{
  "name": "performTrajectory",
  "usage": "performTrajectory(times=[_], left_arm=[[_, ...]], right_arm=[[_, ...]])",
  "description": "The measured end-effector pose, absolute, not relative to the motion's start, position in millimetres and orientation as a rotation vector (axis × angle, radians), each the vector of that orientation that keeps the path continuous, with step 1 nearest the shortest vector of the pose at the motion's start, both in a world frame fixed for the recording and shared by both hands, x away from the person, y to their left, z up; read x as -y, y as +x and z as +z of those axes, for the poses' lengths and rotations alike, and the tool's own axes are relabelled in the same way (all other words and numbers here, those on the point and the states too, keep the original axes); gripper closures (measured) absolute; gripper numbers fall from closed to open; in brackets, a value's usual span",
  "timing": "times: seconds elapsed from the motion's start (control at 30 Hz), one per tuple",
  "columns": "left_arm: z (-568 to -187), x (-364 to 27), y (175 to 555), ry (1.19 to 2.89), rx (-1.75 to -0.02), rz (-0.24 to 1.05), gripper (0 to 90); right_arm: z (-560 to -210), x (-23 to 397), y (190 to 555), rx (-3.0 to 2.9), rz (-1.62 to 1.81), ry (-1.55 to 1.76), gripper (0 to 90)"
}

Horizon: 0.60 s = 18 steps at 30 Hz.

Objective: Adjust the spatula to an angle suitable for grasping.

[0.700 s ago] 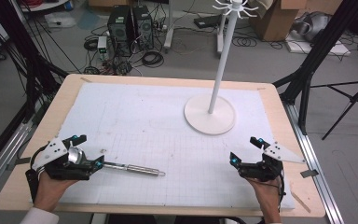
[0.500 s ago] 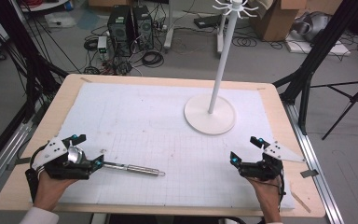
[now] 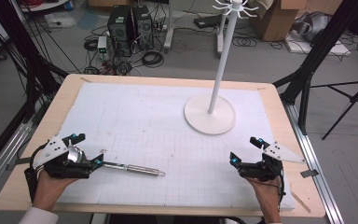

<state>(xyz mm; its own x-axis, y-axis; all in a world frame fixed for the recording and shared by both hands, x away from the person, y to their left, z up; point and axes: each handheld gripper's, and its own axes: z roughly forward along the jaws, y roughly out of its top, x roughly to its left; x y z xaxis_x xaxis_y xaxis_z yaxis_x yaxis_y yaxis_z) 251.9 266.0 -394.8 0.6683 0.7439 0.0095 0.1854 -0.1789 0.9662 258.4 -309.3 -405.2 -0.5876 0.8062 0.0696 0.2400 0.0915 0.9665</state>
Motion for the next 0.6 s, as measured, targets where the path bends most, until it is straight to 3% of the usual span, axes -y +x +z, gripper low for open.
performTrajectory(times=[0.6], left_arm=[[-373,-266,277,1.813,-0.753,0.501,1.7]], right_arm=[[-406,309,259,-1.882,1.523,1.031,0.3]])
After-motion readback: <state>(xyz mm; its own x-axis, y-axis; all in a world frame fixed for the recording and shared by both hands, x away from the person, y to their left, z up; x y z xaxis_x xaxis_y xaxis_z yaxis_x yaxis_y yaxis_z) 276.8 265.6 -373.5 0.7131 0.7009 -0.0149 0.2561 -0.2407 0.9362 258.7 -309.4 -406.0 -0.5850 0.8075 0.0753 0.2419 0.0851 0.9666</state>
